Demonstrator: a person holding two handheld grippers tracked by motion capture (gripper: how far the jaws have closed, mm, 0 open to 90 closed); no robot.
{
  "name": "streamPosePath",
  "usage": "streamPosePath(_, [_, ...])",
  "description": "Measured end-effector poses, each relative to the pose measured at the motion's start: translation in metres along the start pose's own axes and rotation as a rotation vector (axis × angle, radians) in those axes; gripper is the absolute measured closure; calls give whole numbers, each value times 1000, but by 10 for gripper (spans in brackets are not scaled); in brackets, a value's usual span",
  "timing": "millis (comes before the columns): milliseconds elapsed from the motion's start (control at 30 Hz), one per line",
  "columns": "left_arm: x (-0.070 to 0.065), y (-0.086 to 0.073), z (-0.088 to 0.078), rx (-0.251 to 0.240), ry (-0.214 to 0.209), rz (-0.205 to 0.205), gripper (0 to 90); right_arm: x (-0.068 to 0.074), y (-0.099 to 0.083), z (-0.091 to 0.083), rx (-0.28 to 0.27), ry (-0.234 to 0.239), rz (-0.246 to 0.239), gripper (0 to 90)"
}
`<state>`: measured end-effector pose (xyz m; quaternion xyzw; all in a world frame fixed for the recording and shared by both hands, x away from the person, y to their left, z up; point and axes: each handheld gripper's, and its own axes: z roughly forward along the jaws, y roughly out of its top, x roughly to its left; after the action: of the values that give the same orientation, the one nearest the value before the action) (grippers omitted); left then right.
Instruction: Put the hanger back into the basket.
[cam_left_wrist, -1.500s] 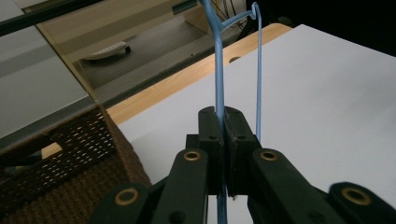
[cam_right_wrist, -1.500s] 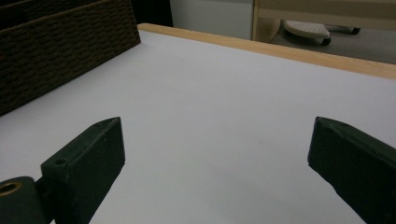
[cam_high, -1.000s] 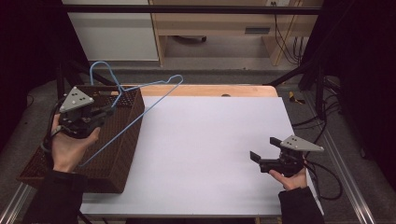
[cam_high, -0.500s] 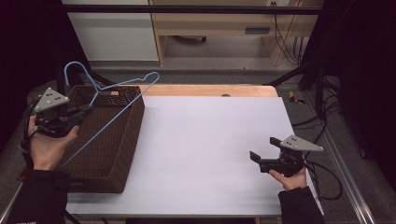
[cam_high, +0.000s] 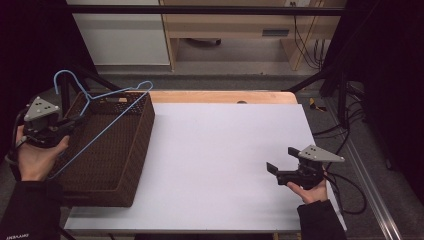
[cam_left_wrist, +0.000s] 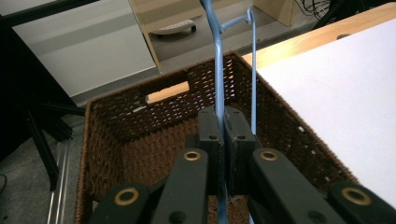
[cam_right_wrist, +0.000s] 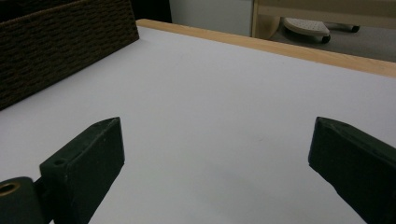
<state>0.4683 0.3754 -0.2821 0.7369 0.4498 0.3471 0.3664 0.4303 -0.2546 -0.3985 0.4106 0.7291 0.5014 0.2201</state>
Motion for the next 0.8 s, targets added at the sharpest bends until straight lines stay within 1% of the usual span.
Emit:
streamPosePath(267, [15, -14, 7, 25, 23, -7, 871, 0, 0, 1, 4, -2, -5, 41])
streamPosePath(467, [23, -25, 11, 51, 30, -3, 871, 0, -1, 1, 8, -2, -8, 40])
streamPosePath(600, [23, -32, 14, 54, 30, -5, 871, 0, -1, 2, 10, -2, -6, 40])
streamPosePath(633, [23, -33, 15, 63, 30, 2, 871, 0, -1, 2, 10, -2, -6, 40])
streamPosePath(700, [22, -36, 19, 66, 29, 0, 871, 0, -1, 2, 11, -4, -6, 40])
streamPosePath(800, [20, -42, 24, 74, 16, -3, 871, 1, -1, 3, 11, -2, -5, 40])
